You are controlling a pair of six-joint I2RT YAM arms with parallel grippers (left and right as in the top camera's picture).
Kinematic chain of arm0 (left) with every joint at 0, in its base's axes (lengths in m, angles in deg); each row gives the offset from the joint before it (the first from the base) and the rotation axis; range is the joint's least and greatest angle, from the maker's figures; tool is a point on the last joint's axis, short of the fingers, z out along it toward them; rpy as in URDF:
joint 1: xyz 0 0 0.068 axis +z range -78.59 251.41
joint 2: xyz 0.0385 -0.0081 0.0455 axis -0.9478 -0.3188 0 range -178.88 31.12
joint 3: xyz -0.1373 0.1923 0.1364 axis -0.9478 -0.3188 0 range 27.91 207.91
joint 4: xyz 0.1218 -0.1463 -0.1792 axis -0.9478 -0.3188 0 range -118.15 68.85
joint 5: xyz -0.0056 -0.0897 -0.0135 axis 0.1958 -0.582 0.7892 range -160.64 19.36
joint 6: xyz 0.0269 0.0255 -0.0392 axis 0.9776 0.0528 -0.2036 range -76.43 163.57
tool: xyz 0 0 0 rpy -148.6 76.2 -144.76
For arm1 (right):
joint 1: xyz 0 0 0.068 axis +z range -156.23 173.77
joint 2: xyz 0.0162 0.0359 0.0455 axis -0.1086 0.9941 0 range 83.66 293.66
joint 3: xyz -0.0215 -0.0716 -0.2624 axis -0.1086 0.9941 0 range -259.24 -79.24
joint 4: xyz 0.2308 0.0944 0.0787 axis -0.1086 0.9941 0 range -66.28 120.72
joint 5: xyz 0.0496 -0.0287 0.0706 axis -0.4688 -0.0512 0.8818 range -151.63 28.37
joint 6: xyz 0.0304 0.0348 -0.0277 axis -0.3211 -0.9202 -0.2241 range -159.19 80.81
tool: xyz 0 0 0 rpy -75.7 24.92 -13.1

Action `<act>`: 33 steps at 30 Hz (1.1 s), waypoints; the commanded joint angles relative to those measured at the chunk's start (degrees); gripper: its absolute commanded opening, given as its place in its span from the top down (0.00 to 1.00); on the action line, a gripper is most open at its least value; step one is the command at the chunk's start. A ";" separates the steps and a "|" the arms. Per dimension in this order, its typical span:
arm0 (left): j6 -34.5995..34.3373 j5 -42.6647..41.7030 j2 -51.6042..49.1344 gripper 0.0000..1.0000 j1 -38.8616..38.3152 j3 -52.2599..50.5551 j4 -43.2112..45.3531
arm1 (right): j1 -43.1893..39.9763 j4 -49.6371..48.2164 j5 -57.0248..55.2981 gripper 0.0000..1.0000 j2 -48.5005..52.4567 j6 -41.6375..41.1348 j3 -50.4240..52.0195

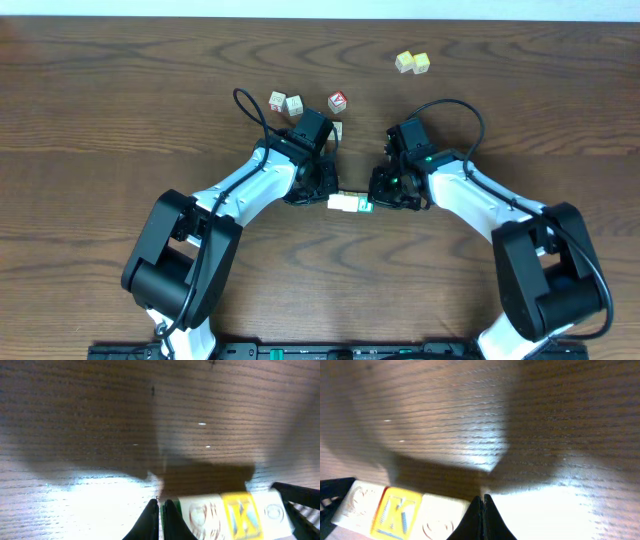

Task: Lift 3 blocks

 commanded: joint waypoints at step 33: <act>0.57 1.53 1.27 0.93 -0.70 -0.35 -4.59 | 0.50 7.48 -5.70 0.99 -2.69 0.22 0.04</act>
